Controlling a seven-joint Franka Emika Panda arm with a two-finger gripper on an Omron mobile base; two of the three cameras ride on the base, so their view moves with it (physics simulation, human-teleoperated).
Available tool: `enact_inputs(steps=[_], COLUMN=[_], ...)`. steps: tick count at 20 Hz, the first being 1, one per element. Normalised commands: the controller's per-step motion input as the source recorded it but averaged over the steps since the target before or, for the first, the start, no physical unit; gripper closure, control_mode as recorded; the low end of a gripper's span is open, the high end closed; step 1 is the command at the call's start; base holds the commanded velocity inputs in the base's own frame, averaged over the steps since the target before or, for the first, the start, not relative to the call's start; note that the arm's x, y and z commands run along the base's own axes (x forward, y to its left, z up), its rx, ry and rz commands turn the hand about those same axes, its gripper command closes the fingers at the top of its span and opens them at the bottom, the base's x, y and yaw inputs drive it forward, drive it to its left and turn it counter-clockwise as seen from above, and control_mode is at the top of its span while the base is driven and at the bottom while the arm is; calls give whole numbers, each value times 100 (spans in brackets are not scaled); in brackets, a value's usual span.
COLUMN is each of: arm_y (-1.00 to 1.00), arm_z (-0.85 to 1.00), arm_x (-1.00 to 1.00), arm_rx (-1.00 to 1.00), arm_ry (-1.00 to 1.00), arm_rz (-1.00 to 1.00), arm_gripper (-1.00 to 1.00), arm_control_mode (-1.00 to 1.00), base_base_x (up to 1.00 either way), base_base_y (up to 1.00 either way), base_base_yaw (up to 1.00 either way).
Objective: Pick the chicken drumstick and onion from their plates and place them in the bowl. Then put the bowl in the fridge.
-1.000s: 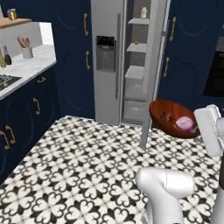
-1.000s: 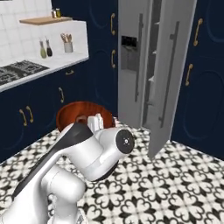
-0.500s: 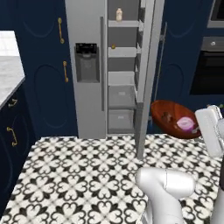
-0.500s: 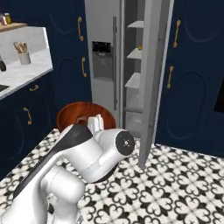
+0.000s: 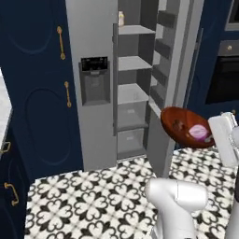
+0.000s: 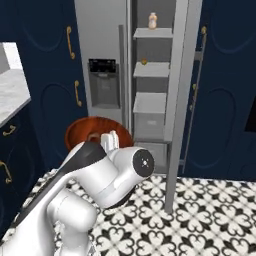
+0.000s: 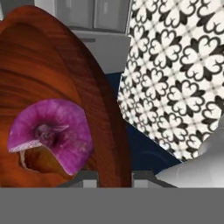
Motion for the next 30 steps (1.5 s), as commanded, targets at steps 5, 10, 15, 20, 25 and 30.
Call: enact_inputs(steps=[5,10,15,20,25,30], arm_y=[0,0,0,0,0,0], arm_z=[0,0,0,0,0,0], arm_x=[0,0,0,0,0,0], arm_rx=[0,0,0,0,0,0], arm_ry=[0,0,0,0,0,0], arm_rz=[0,0,0,0,0,0], arm_gripper=[100,100,100,100,100,100], arm_control_mode=[100,100,100,100,100,100], base_base_x=[83,100,99,76,96,96], base_base_y=[65,11,0,-19,-21,-2], base_base_yaw=[-28,-26,-16,-12,-9,-8])
